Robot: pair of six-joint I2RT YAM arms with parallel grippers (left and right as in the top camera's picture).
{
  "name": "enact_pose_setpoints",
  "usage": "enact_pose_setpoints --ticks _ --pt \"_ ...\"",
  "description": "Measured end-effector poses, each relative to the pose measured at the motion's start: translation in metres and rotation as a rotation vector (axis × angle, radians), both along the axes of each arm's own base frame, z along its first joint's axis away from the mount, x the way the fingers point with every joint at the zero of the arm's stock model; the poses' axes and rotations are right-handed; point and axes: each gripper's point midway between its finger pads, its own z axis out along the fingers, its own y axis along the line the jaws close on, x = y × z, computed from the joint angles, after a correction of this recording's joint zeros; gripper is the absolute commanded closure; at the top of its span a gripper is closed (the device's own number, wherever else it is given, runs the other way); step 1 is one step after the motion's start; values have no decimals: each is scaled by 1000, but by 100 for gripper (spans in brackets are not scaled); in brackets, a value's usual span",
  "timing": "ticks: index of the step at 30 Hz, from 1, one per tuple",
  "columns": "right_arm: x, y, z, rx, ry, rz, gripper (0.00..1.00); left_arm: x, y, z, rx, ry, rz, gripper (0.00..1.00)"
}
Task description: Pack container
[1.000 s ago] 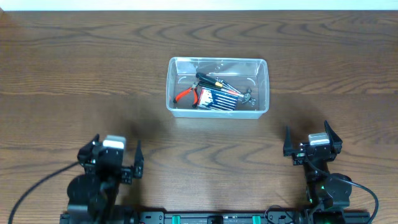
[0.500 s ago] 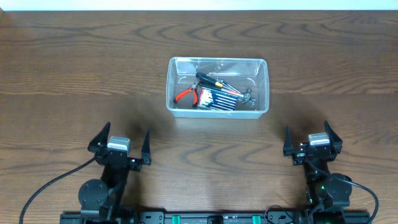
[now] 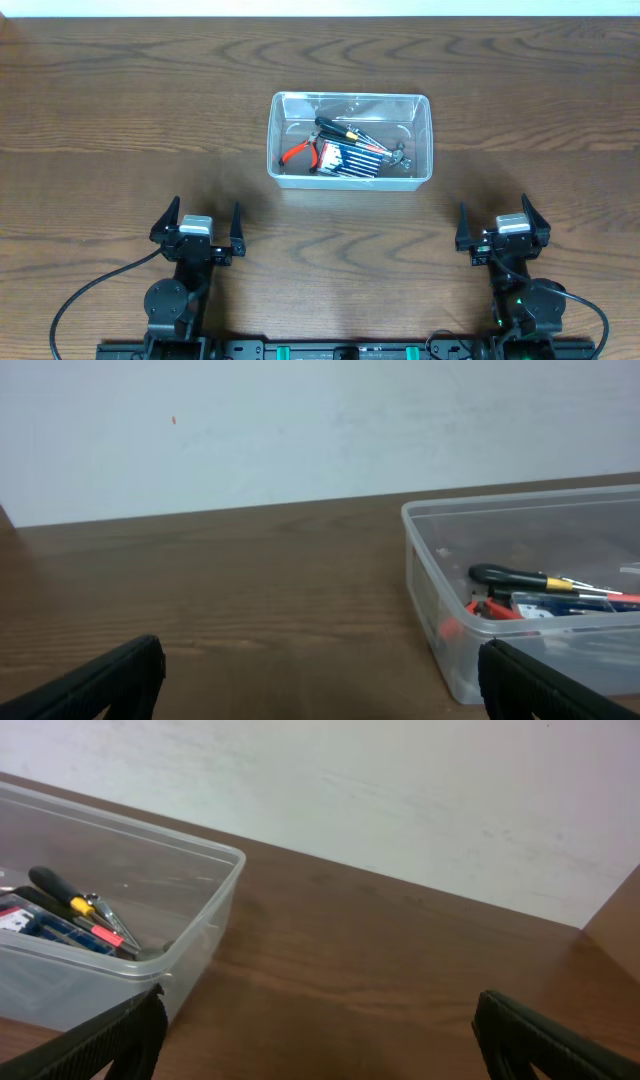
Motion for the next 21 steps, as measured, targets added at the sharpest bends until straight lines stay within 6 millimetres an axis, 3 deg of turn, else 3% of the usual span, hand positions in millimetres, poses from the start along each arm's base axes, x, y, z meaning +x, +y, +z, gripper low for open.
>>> enact_pose_setpoints --ticks 21 --pt "0 0 0 0 0 0 1 -1 2 -7 3 32 11 2"
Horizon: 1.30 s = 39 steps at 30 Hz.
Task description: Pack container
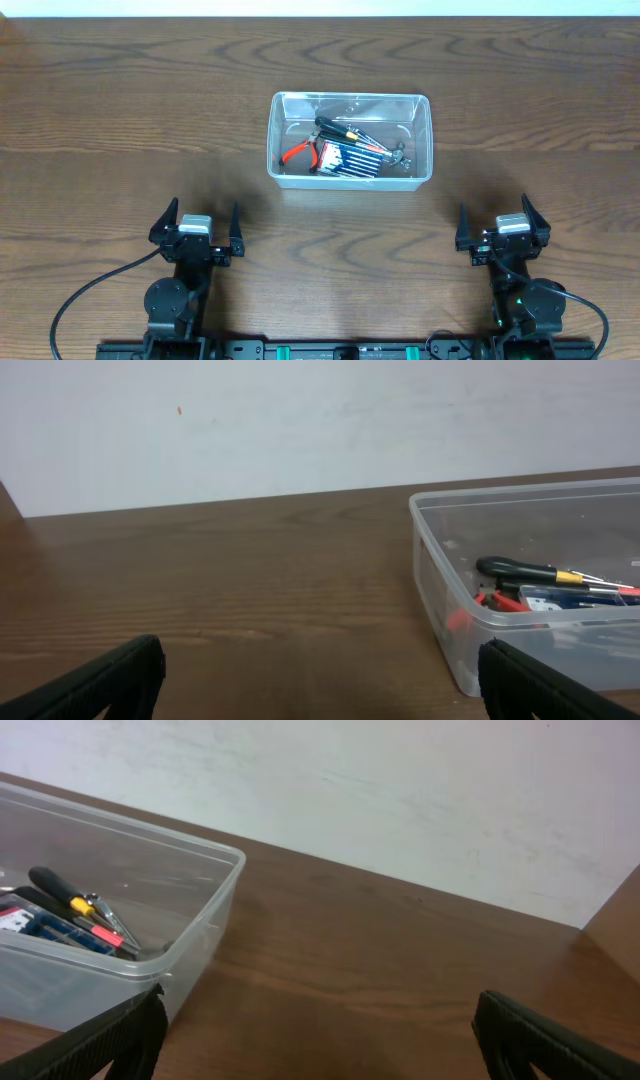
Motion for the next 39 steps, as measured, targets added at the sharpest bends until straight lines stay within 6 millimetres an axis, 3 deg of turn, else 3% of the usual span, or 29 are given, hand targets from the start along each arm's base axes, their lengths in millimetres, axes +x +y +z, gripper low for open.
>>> enact_pose_setpoints --ticks 4,12,18,27,39 --pt "0 0 0 0 0 0 1 1 0 -5 1 23 0 2" --pt "0 0 0 0 0 0 1 6 -3 -44 -40 195 -1 2" --pt "0 0 0 0 0 0 1 14 -4 -22 -55 100 -7 2" --pt "0 0 0 0 0 0 1 14 -4 -17 -57 81 -8 2" --pt "0 0 0 0 0 0 1 2 -1 10 -72 -41 -2 2"
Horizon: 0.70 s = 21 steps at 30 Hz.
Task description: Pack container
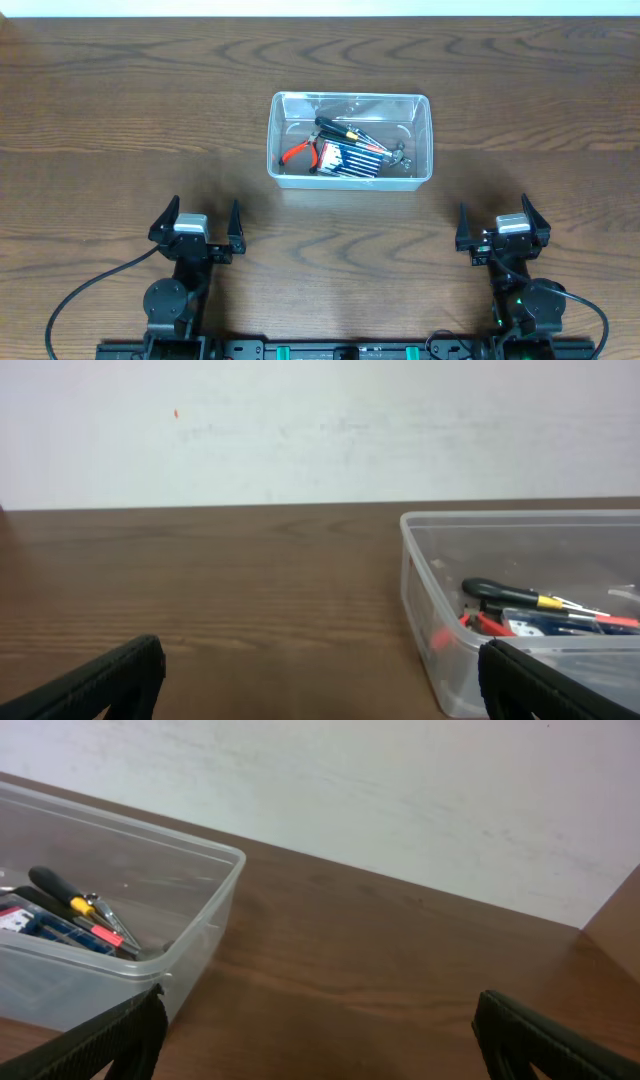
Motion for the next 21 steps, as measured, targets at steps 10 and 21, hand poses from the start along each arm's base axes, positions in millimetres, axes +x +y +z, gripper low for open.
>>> enact_pose_setpoints --ticks 10,21 --pt "0 0 0 0 0 0 1 -1 0 -7 3 31 0 2" --pt "0 0 0 0 0 0 1 -2 2 -10 -3 47 9 2"
